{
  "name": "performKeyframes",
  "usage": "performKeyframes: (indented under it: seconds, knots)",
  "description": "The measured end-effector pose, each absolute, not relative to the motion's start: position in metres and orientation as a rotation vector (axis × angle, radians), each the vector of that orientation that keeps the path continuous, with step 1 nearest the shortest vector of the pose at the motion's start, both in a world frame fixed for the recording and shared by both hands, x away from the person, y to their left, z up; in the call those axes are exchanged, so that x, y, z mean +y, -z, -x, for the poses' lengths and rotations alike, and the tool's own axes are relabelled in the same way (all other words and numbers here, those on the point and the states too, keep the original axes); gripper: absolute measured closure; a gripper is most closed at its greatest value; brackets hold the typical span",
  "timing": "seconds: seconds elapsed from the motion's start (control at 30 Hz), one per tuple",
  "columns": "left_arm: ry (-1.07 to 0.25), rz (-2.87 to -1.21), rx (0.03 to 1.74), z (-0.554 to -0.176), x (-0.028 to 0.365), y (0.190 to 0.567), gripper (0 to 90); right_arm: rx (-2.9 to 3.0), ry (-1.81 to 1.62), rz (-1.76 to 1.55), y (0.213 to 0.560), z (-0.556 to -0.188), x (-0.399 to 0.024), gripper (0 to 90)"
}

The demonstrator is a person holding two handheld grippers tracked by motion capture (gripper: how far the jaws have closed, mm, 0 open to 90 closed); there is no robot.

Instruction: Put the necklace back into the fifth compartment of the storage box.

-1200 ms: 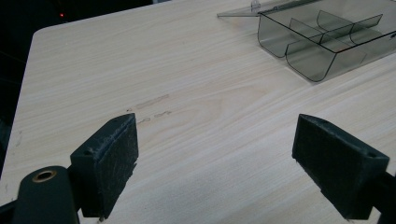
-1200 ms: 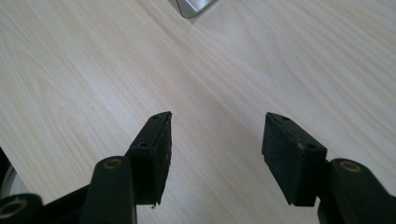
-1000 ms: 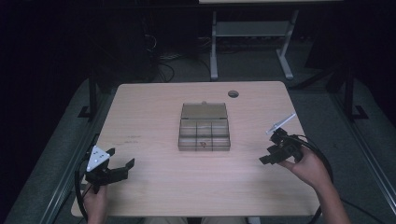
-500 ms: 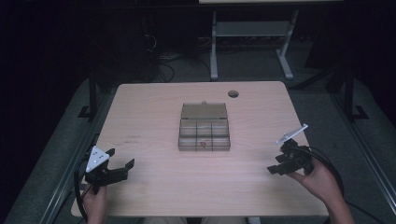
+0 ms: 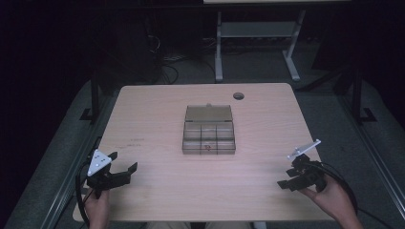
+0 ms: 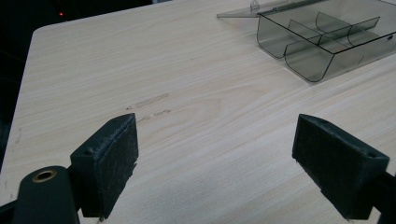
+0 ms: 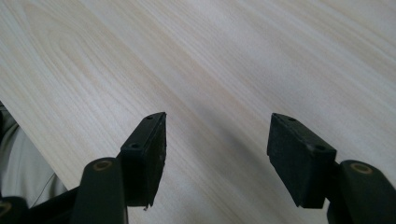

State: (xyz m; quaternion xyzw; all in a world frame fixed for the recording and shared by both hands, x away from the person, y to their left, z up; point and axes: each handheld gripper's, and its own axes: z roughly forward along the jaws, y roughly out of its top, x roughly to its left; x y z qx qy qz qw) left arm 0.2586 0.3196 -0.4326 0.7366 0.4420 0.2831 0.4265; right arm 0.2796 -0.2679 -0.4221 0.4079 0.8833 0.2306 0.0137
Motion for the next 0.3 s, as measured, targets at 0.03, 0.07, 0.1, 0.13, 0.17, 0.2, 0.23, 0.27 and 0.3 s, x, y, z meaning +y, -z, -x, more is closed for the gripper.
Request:
performKeyframes:
  seconds: [0.03,0.07,0.1,0.13,0.17,0.2,0.23,0.27,0.3]
  knots:
    - [-0.705,-1.843,1.106,-0.259,0.319,0.433,14.2,2.751,-0.719,-1.276,0.423,-0.279,-0.268,36.9]
    - [-0.707,-1.849,1.102,-0.259,0.320,0.432,14.2,2.751,-0.719,-1.271,0.424,-0.278,-0.269,36.9]
    - [-0.711,-1.852,1.099,-0.259,0.320,0.432,14.2,2.750,-0.717,-1.277,0.425,-0.277,-0.269,36.9]
    - [-0.709,-1.836,1.103,-0.259,0.318,0.432,14.2,2.746,-0.722,-1.281,0.426,-0.276,-0.270,36.8]
    - [-0.710,-1.841,1.101,-0.259,0.318,0.431,14.2,2.743,-0.727,-1.279,0.427,-0.274,-0.269,36.8]
    - [-0.708,-1.842,1.102,-0.259,0.318,0.431,14.2,2.743,-0.727,-1.279,0.427,-0.273,-0.269,36.5]
    - [-0.708,-1.844,1.100,-0.259,0.318,0.431,14.2,2.744,-0.725,-1.279,0.427,-0.271,-0.268,36.3]
    - [-0.708,-1.843,1.099,-0.259,0.317,0.431,14.2,2.743,-0.728,-1.266,0.427,-0.270,-0.267,36.2]
    - [-0.708,-1.843,1.099,-0.259,0.317,0.431,14.2,2.741,-0.726,-1.260,0.426,-0.268,-0.266,35.9]
